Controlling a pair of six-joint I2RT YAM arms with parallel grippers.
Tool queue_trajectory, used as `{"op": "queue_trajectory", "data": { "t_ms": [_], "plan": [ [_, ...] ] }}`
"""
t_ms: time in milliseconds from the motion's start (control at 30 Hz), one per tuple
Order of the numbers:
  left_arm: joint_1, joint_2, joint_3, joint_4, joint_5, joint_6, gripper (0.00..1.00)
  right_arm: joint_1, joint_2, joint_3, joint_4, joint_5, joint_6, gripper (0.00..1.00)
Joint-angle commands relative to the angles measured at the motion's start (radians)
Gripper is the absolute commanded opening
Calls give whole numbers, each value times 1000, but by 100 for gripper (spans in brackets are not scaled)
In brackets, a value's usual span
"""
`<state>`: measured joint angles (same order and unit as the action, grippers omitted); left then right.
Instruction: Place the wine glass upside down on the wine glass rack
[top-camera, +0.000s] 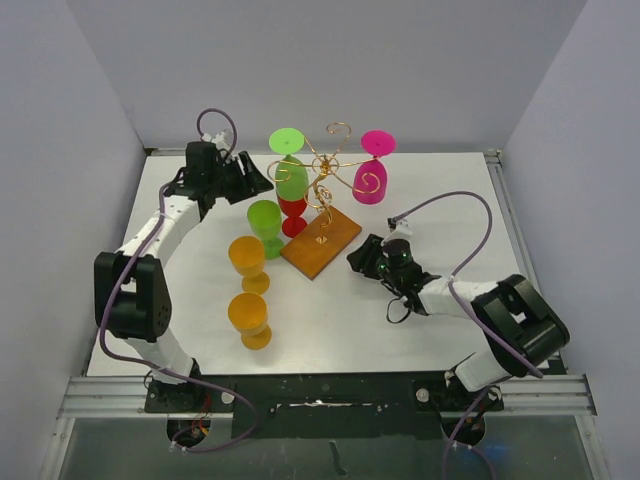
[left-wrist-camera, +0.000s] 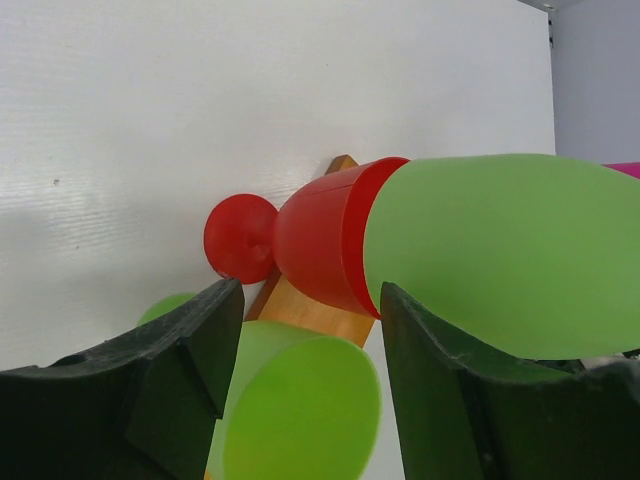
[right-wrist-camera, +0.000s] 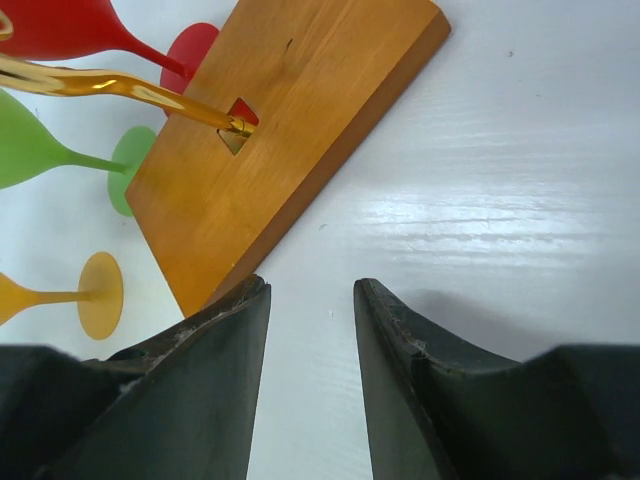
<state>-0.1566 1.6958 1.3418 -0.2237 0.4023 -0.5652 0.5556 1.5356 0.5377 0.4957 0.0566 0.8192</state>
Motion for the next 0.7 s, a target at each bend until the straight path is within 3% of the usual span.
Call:
{"op": "queue_trajectory", "data": {
  "t_ms": [0, 400, 667],
  "plan": [
    [-12, 20, 70, 43, 22, 9, 54, -6, -122, -52, -21, 53, 26, 40],
    [-57, 123, 182, -55, -42, 44, 54, -7, -323, -130, -139, 122, 26, 40],
    [-72, 159, 238, -150, -148, 86, 39, -8, -349, -153, -150, 133, 40, 40]
  ]
}}
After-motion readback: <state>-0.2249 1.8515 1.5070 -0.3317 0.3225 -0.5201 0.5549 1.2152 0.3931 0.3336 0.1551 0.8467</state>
